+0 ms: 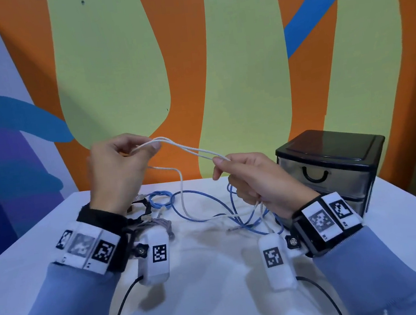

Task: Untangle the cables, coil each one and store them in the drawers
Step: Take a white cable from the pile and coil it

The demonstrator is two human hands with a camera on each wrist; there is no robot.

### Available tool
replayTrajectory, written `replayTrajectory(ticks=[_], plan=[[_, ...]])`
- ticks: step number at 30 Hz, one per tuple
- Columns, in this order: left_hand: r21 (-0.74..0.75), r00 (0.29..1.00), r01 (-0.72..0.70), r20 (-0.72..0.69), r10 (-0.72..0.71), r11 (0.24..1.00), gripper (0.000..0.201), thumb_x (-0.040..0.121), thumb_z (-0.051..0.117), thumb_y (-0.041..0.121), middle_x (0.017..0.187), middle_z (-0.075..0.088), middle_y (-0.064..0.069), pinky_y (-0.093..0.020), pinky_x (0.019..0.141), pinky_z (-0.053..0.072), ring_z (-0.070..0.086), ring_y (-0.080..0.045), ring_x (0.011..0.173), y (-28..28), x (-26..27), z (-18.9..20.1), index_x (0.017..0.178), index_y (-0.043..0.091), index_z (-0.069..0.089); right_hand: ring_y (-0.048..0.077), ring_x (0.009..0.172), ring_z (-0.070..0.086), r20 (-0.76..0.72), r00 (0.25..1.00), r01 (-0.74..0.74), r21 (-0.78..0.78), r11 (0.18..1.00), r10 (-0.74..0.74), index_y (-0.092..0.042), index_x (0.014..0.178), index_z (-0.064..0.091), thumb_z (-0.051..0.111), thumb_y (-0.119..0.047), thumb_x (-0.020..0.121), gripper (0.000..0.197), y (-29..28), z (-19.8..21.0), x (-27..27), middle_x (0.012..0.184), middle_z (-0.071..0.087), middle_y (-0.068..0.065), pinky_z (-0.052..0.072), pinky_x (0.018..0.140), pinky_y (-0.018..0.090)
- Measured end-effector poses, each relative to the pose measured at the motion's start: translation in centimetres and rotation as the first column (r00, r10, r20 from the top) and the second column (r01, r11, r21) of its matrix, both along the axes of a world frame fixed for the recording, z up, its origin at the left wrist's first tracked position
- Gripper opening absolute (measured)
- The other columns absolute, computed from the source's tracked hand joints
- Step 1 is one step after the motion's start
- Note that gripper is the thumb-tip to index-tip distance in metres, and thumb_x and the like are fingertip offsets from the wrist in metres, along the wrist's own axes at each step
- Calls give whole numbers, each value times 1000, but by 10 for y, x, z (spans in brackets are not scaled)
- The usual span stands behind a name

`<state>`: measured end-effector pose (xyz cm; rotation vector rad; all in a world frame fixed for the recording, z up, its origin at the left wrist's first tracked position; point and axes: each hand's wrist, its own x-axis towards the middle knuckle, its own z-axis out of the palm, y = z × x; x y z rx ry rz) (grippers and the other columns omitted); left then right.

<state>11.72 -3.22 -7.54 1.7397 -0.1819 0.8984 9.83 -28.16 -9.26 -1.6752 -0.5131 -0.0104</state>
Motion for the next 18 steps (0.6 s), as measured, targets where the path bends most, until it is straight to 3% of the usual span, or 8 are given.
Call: replayTrajectory(ticks=[3, 7, 10, 12, 13, 15, 17, 18], plan=[[213, 986, -168, 37, 163, 963, 13, 85, 87, 38, 63, 57, -6, -30, 60, 41, 49, -21, 62, -1, -2, -1, 87, 26, 83, 14, 40, 23, 49, 992, 111, 78, 991, -115, -3, 96, 74, 58, -34, 106, 36, -1, 0, 3, 46, 31, 2, 24, 41, 21], [151, 985, 160, -96, -147, 975, 15, 84, 89, 35, 66, 47, 1, -25, 61, 39, 44, -13, 61, -3, -2, 3, 92, 24, 84, 18, 47, 41, 39, 974, 214, 146, 966, -222, -17, 108, 78, 53, -38, 108, 33, -3, 1, 6, 64, 55, 6, 29, 43, 22], [101, 965, 256, -86, -248, 961, 24, 89, 82, 43, 80, 69, -16, -23, 76, 43, 59, -12, 77, 2, -8, 7, 86, 20, 84, 18, 75, 59, 71, 946, 300, 190, 935, -317, -26, 107, 81, 54, -33, 108, 28, -5, -2, 11, 90, 63, 2, 46, 59, 27], [73, 968, 251, -43, -249, 965, 28, 92, 78, 44, 90, 78, -12, -10, 84, 46, 68, -5, 89, 3, -11, 10, 82, 17, 83, 18, 78, 58, 70, 953, 267, 259, 928, -294, -18, 105, 82, 55, -24, 107, 28, -6, -1, 11, 91, 62, 4, 49, 67, 30], [37, 969, 248, -14, -248, 968, 30, 92, 77, 43, 85, 78, -6, -6, 82, 46, 68, -2, 86, 2, -12, 11, 80, 15, 81, 19, 74, 57, 50, 968, 220, 306, 926, -246, -11, 105, 81, 54, -20, 107, 28, -6, 0, 10, 87, 61, 6, 48, 64, 30], [-104, 961, 275, 69, -269, 956, 32, 94, 75, 42, 70, 67, 0, -15, 80, 49, 59, -8, 70, 2, -8, 12, 77, 14, 75, 18, 59, 48, -13, 992, 118, 388, 914, -123, -3, 101, 77, 53, -17, 106, 28, -6, 4, 6, 75, 54, 6, 39, 50, 26], [-280, 945, 323, 146, -293, 904, 32, 98, 72, 41, 63, 46, -1, -23, 60, 48, 42, -14, 57, 4, -7, 14, 77, 17, 67, 12, 45, 33, -72, 997, 24, 441, 897, 9, -6, 96, 73, 55, -21, 106, 26, -6, 8, 1, 64, 42, 1, 22, 38, 22], [-319, 948, 311, 168, -270, 895, 33, 100, 71, 40, 62, 39, -1, -24, 49, 39, 34, -14, 53, 7, -7, 14, 78, 18, 66, 9, 41, 25, -87, 994, -20, 453, 891, 66, -9, 94, 72, 56, -26, 105, 25, -6, 10, 0, 59, 35, -1, 14, 36, 22]])
